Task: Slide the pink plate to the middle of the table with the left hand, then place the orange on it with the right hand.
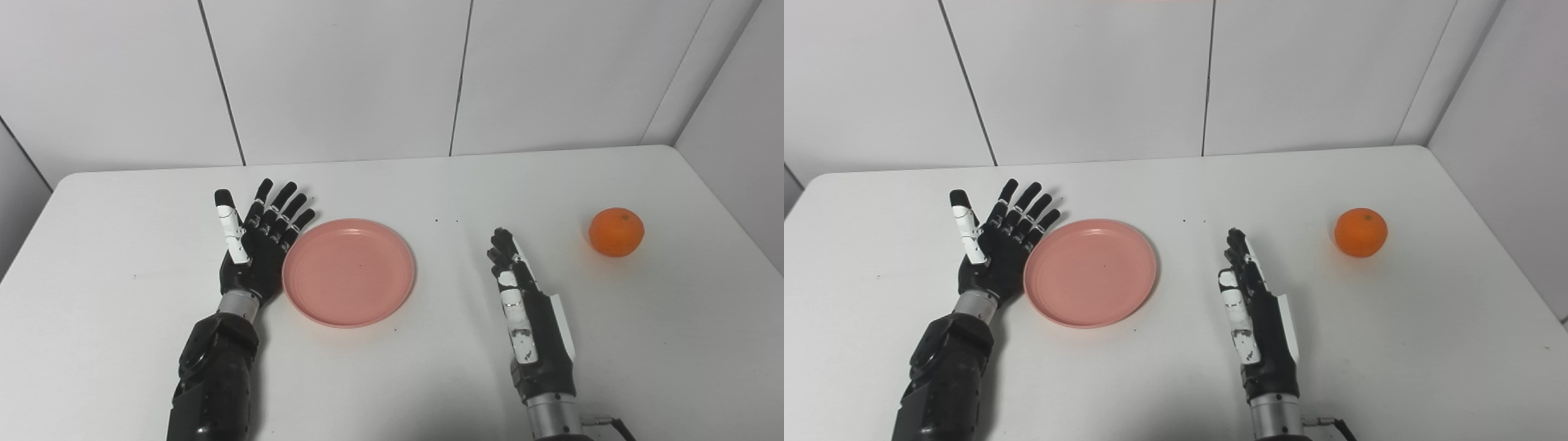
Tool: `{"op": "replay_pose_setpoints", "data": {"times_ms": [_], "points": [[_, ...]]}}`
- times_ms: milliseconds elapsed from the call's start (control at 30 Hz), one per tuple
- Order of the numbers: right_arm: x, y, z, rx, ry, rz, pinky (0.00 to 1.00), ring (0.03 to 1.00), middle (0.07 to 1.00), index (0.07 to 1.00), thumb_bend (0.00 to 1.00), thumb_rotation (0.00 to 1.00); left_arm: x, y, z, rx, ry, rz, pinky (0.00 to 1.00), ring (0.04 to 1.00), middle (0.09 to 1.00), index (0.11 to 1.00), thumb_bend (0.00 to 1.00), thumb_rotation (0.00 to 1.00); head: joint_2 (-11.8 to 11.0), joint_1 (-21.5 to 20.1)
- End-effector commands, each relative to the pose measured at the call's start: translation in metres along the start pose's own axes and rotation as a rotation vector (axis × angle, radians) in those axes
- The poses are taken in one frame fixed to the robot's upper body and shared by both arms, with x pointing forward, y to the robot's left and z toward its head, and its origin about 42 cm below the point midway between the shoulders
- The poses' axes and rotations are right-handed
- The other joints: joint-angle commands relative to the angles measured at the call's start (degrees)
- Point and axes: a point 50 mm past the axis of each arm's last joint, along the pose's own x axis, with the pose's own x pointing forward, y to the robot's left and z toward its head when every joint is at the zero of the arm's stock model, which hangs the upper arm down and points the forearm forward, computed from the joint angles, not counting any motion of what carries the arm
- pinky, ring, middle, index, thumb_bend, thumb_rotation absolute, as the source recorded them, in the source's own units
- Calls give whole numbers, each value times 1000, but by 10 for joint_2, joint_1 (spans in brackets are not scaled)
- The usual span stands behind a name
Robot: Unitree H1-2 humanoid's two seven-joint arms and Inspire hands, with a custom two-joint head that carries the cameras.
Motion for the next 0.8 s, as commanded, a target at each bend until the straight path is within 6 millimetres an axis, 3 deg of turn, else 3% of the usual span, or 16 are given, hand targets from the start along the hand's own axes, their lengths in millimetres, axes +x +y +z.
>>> {"op": "replay_pose_setpoints", "data": {"times_ms": [0,300,533,767], "points": [[6,-8,14,-7,-45,15,996,948,953,939,897,995,-9,15,-24,-7,105,72,815,876,871,1000,957,908,0,1],[22,-33,31,-36,-81,-1,940,908,922,910,959,974,-8,13,-27,-8,109,64,829,882,878,1000,953,910,-3,3],[43,-58,44,-103,-148,-23,913,872,883,883,944,967,-8,14,-27,13,108,65,831,881,868,1000,957,909,-4,3],[74,-97,65,-246,-234,-53,906,875,867,879,949,988,-9,16,-27,31,104,55,846,890,878,1000,942,919,-7,1]]}}
